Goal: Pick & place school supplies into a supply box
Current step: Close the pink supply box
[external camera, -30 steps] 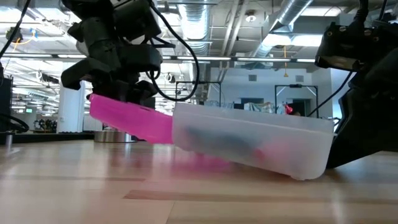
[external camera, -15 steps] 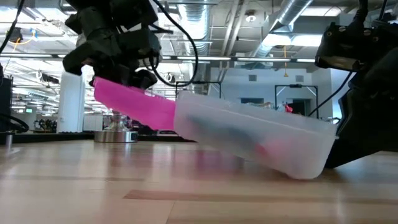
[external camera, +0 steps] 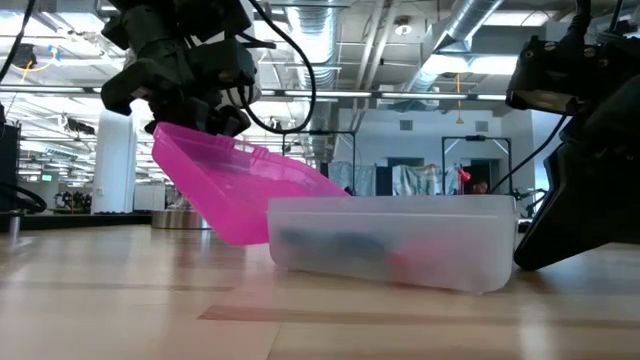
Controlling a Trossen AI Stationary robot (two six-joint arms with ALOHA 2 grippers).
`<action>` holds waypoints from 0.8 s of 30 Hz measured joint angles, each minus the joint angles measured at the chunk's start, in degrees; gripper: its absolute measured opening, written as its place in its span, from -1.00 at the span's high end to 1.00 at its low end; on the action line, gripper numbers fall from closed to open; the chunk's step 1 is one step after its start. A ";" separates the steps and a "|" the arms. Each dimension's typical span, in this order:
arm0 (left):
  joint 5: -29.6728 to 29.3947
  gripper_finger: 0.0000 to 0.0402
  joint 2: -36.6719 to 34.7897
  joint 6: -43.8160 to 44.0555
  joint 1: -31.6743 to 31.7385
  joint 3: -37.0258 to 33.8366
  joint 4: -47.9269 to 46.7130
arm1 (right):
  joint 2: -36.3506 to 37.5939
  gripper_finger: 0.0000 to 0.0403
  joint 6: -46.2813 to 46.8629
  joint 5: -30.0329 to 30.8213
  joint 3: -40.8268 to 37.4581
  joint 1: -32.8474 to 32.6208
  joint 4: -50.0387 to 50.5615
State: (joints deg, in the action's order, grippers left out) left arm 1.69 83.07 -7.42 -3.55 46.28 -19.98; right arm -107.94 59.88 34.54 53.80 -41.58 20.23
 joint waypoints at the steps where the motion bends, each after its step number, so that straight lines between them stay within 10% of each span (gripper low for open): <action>1: 0.00 0.36 0.00 0.00 0.00 0.00 0.03 | 0.00 0.54 0.02 0.00 0.00 0.00 0.00; 24: 0.93 0.36 0.00 -2.51 -1.69 9.10 3.80 | 0.03 0.54 -7.90 -2.74 1.85 3.21 0.20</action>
State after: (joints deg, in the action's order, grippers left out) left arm 2.62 83.07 -9.93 -5.24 55.38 -16.18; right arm -107.91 51.97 31.80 55.65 -38.38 20.43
